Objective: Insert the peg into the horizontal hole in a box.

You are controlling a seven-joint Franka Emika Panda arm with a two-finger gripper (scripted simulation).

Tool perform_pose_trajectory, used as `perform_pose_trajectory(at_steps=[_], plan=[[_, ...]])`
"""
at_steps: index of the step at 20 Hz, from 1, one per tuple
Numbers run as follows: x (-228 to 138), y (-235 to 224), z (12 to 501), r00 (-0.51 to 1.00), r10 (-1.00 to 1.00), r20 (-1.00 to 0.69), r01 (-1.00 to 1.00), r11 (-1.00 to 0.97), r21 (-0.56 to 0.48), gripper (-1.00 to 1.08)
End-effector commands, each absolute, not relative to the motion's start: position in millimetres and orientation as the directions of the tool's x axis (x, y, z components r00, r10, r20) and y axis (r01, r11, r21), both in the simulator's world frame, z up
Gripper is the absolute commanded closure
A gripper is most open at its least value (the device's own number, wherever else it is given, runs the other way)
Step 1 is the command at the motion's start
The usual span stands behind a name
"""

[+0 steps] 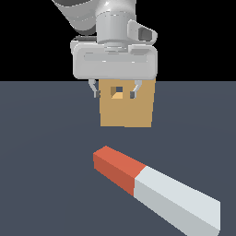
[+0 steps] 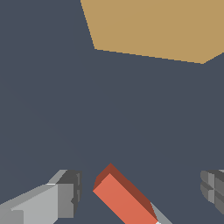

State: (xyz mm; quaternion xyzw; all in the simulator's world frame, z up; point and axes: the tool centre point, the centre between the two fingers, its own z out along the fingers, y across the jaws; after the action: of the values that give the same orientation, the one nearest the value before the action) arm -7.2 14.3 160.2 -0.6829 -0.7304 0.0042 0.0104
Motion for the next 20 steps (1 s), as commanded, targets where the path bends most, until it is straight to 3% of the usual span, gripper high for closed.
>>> perform_pose_trajectory(at_steps=[1, 20], plan=[[-7, 14, 160, -0.067, 0.998, 0.009, 0.998, 0.067, -0.02, -0.92], [-3, -29, 141, -0.239, 0.971, 0.009, 0.971, 0.239, -0.016, -0.92]])
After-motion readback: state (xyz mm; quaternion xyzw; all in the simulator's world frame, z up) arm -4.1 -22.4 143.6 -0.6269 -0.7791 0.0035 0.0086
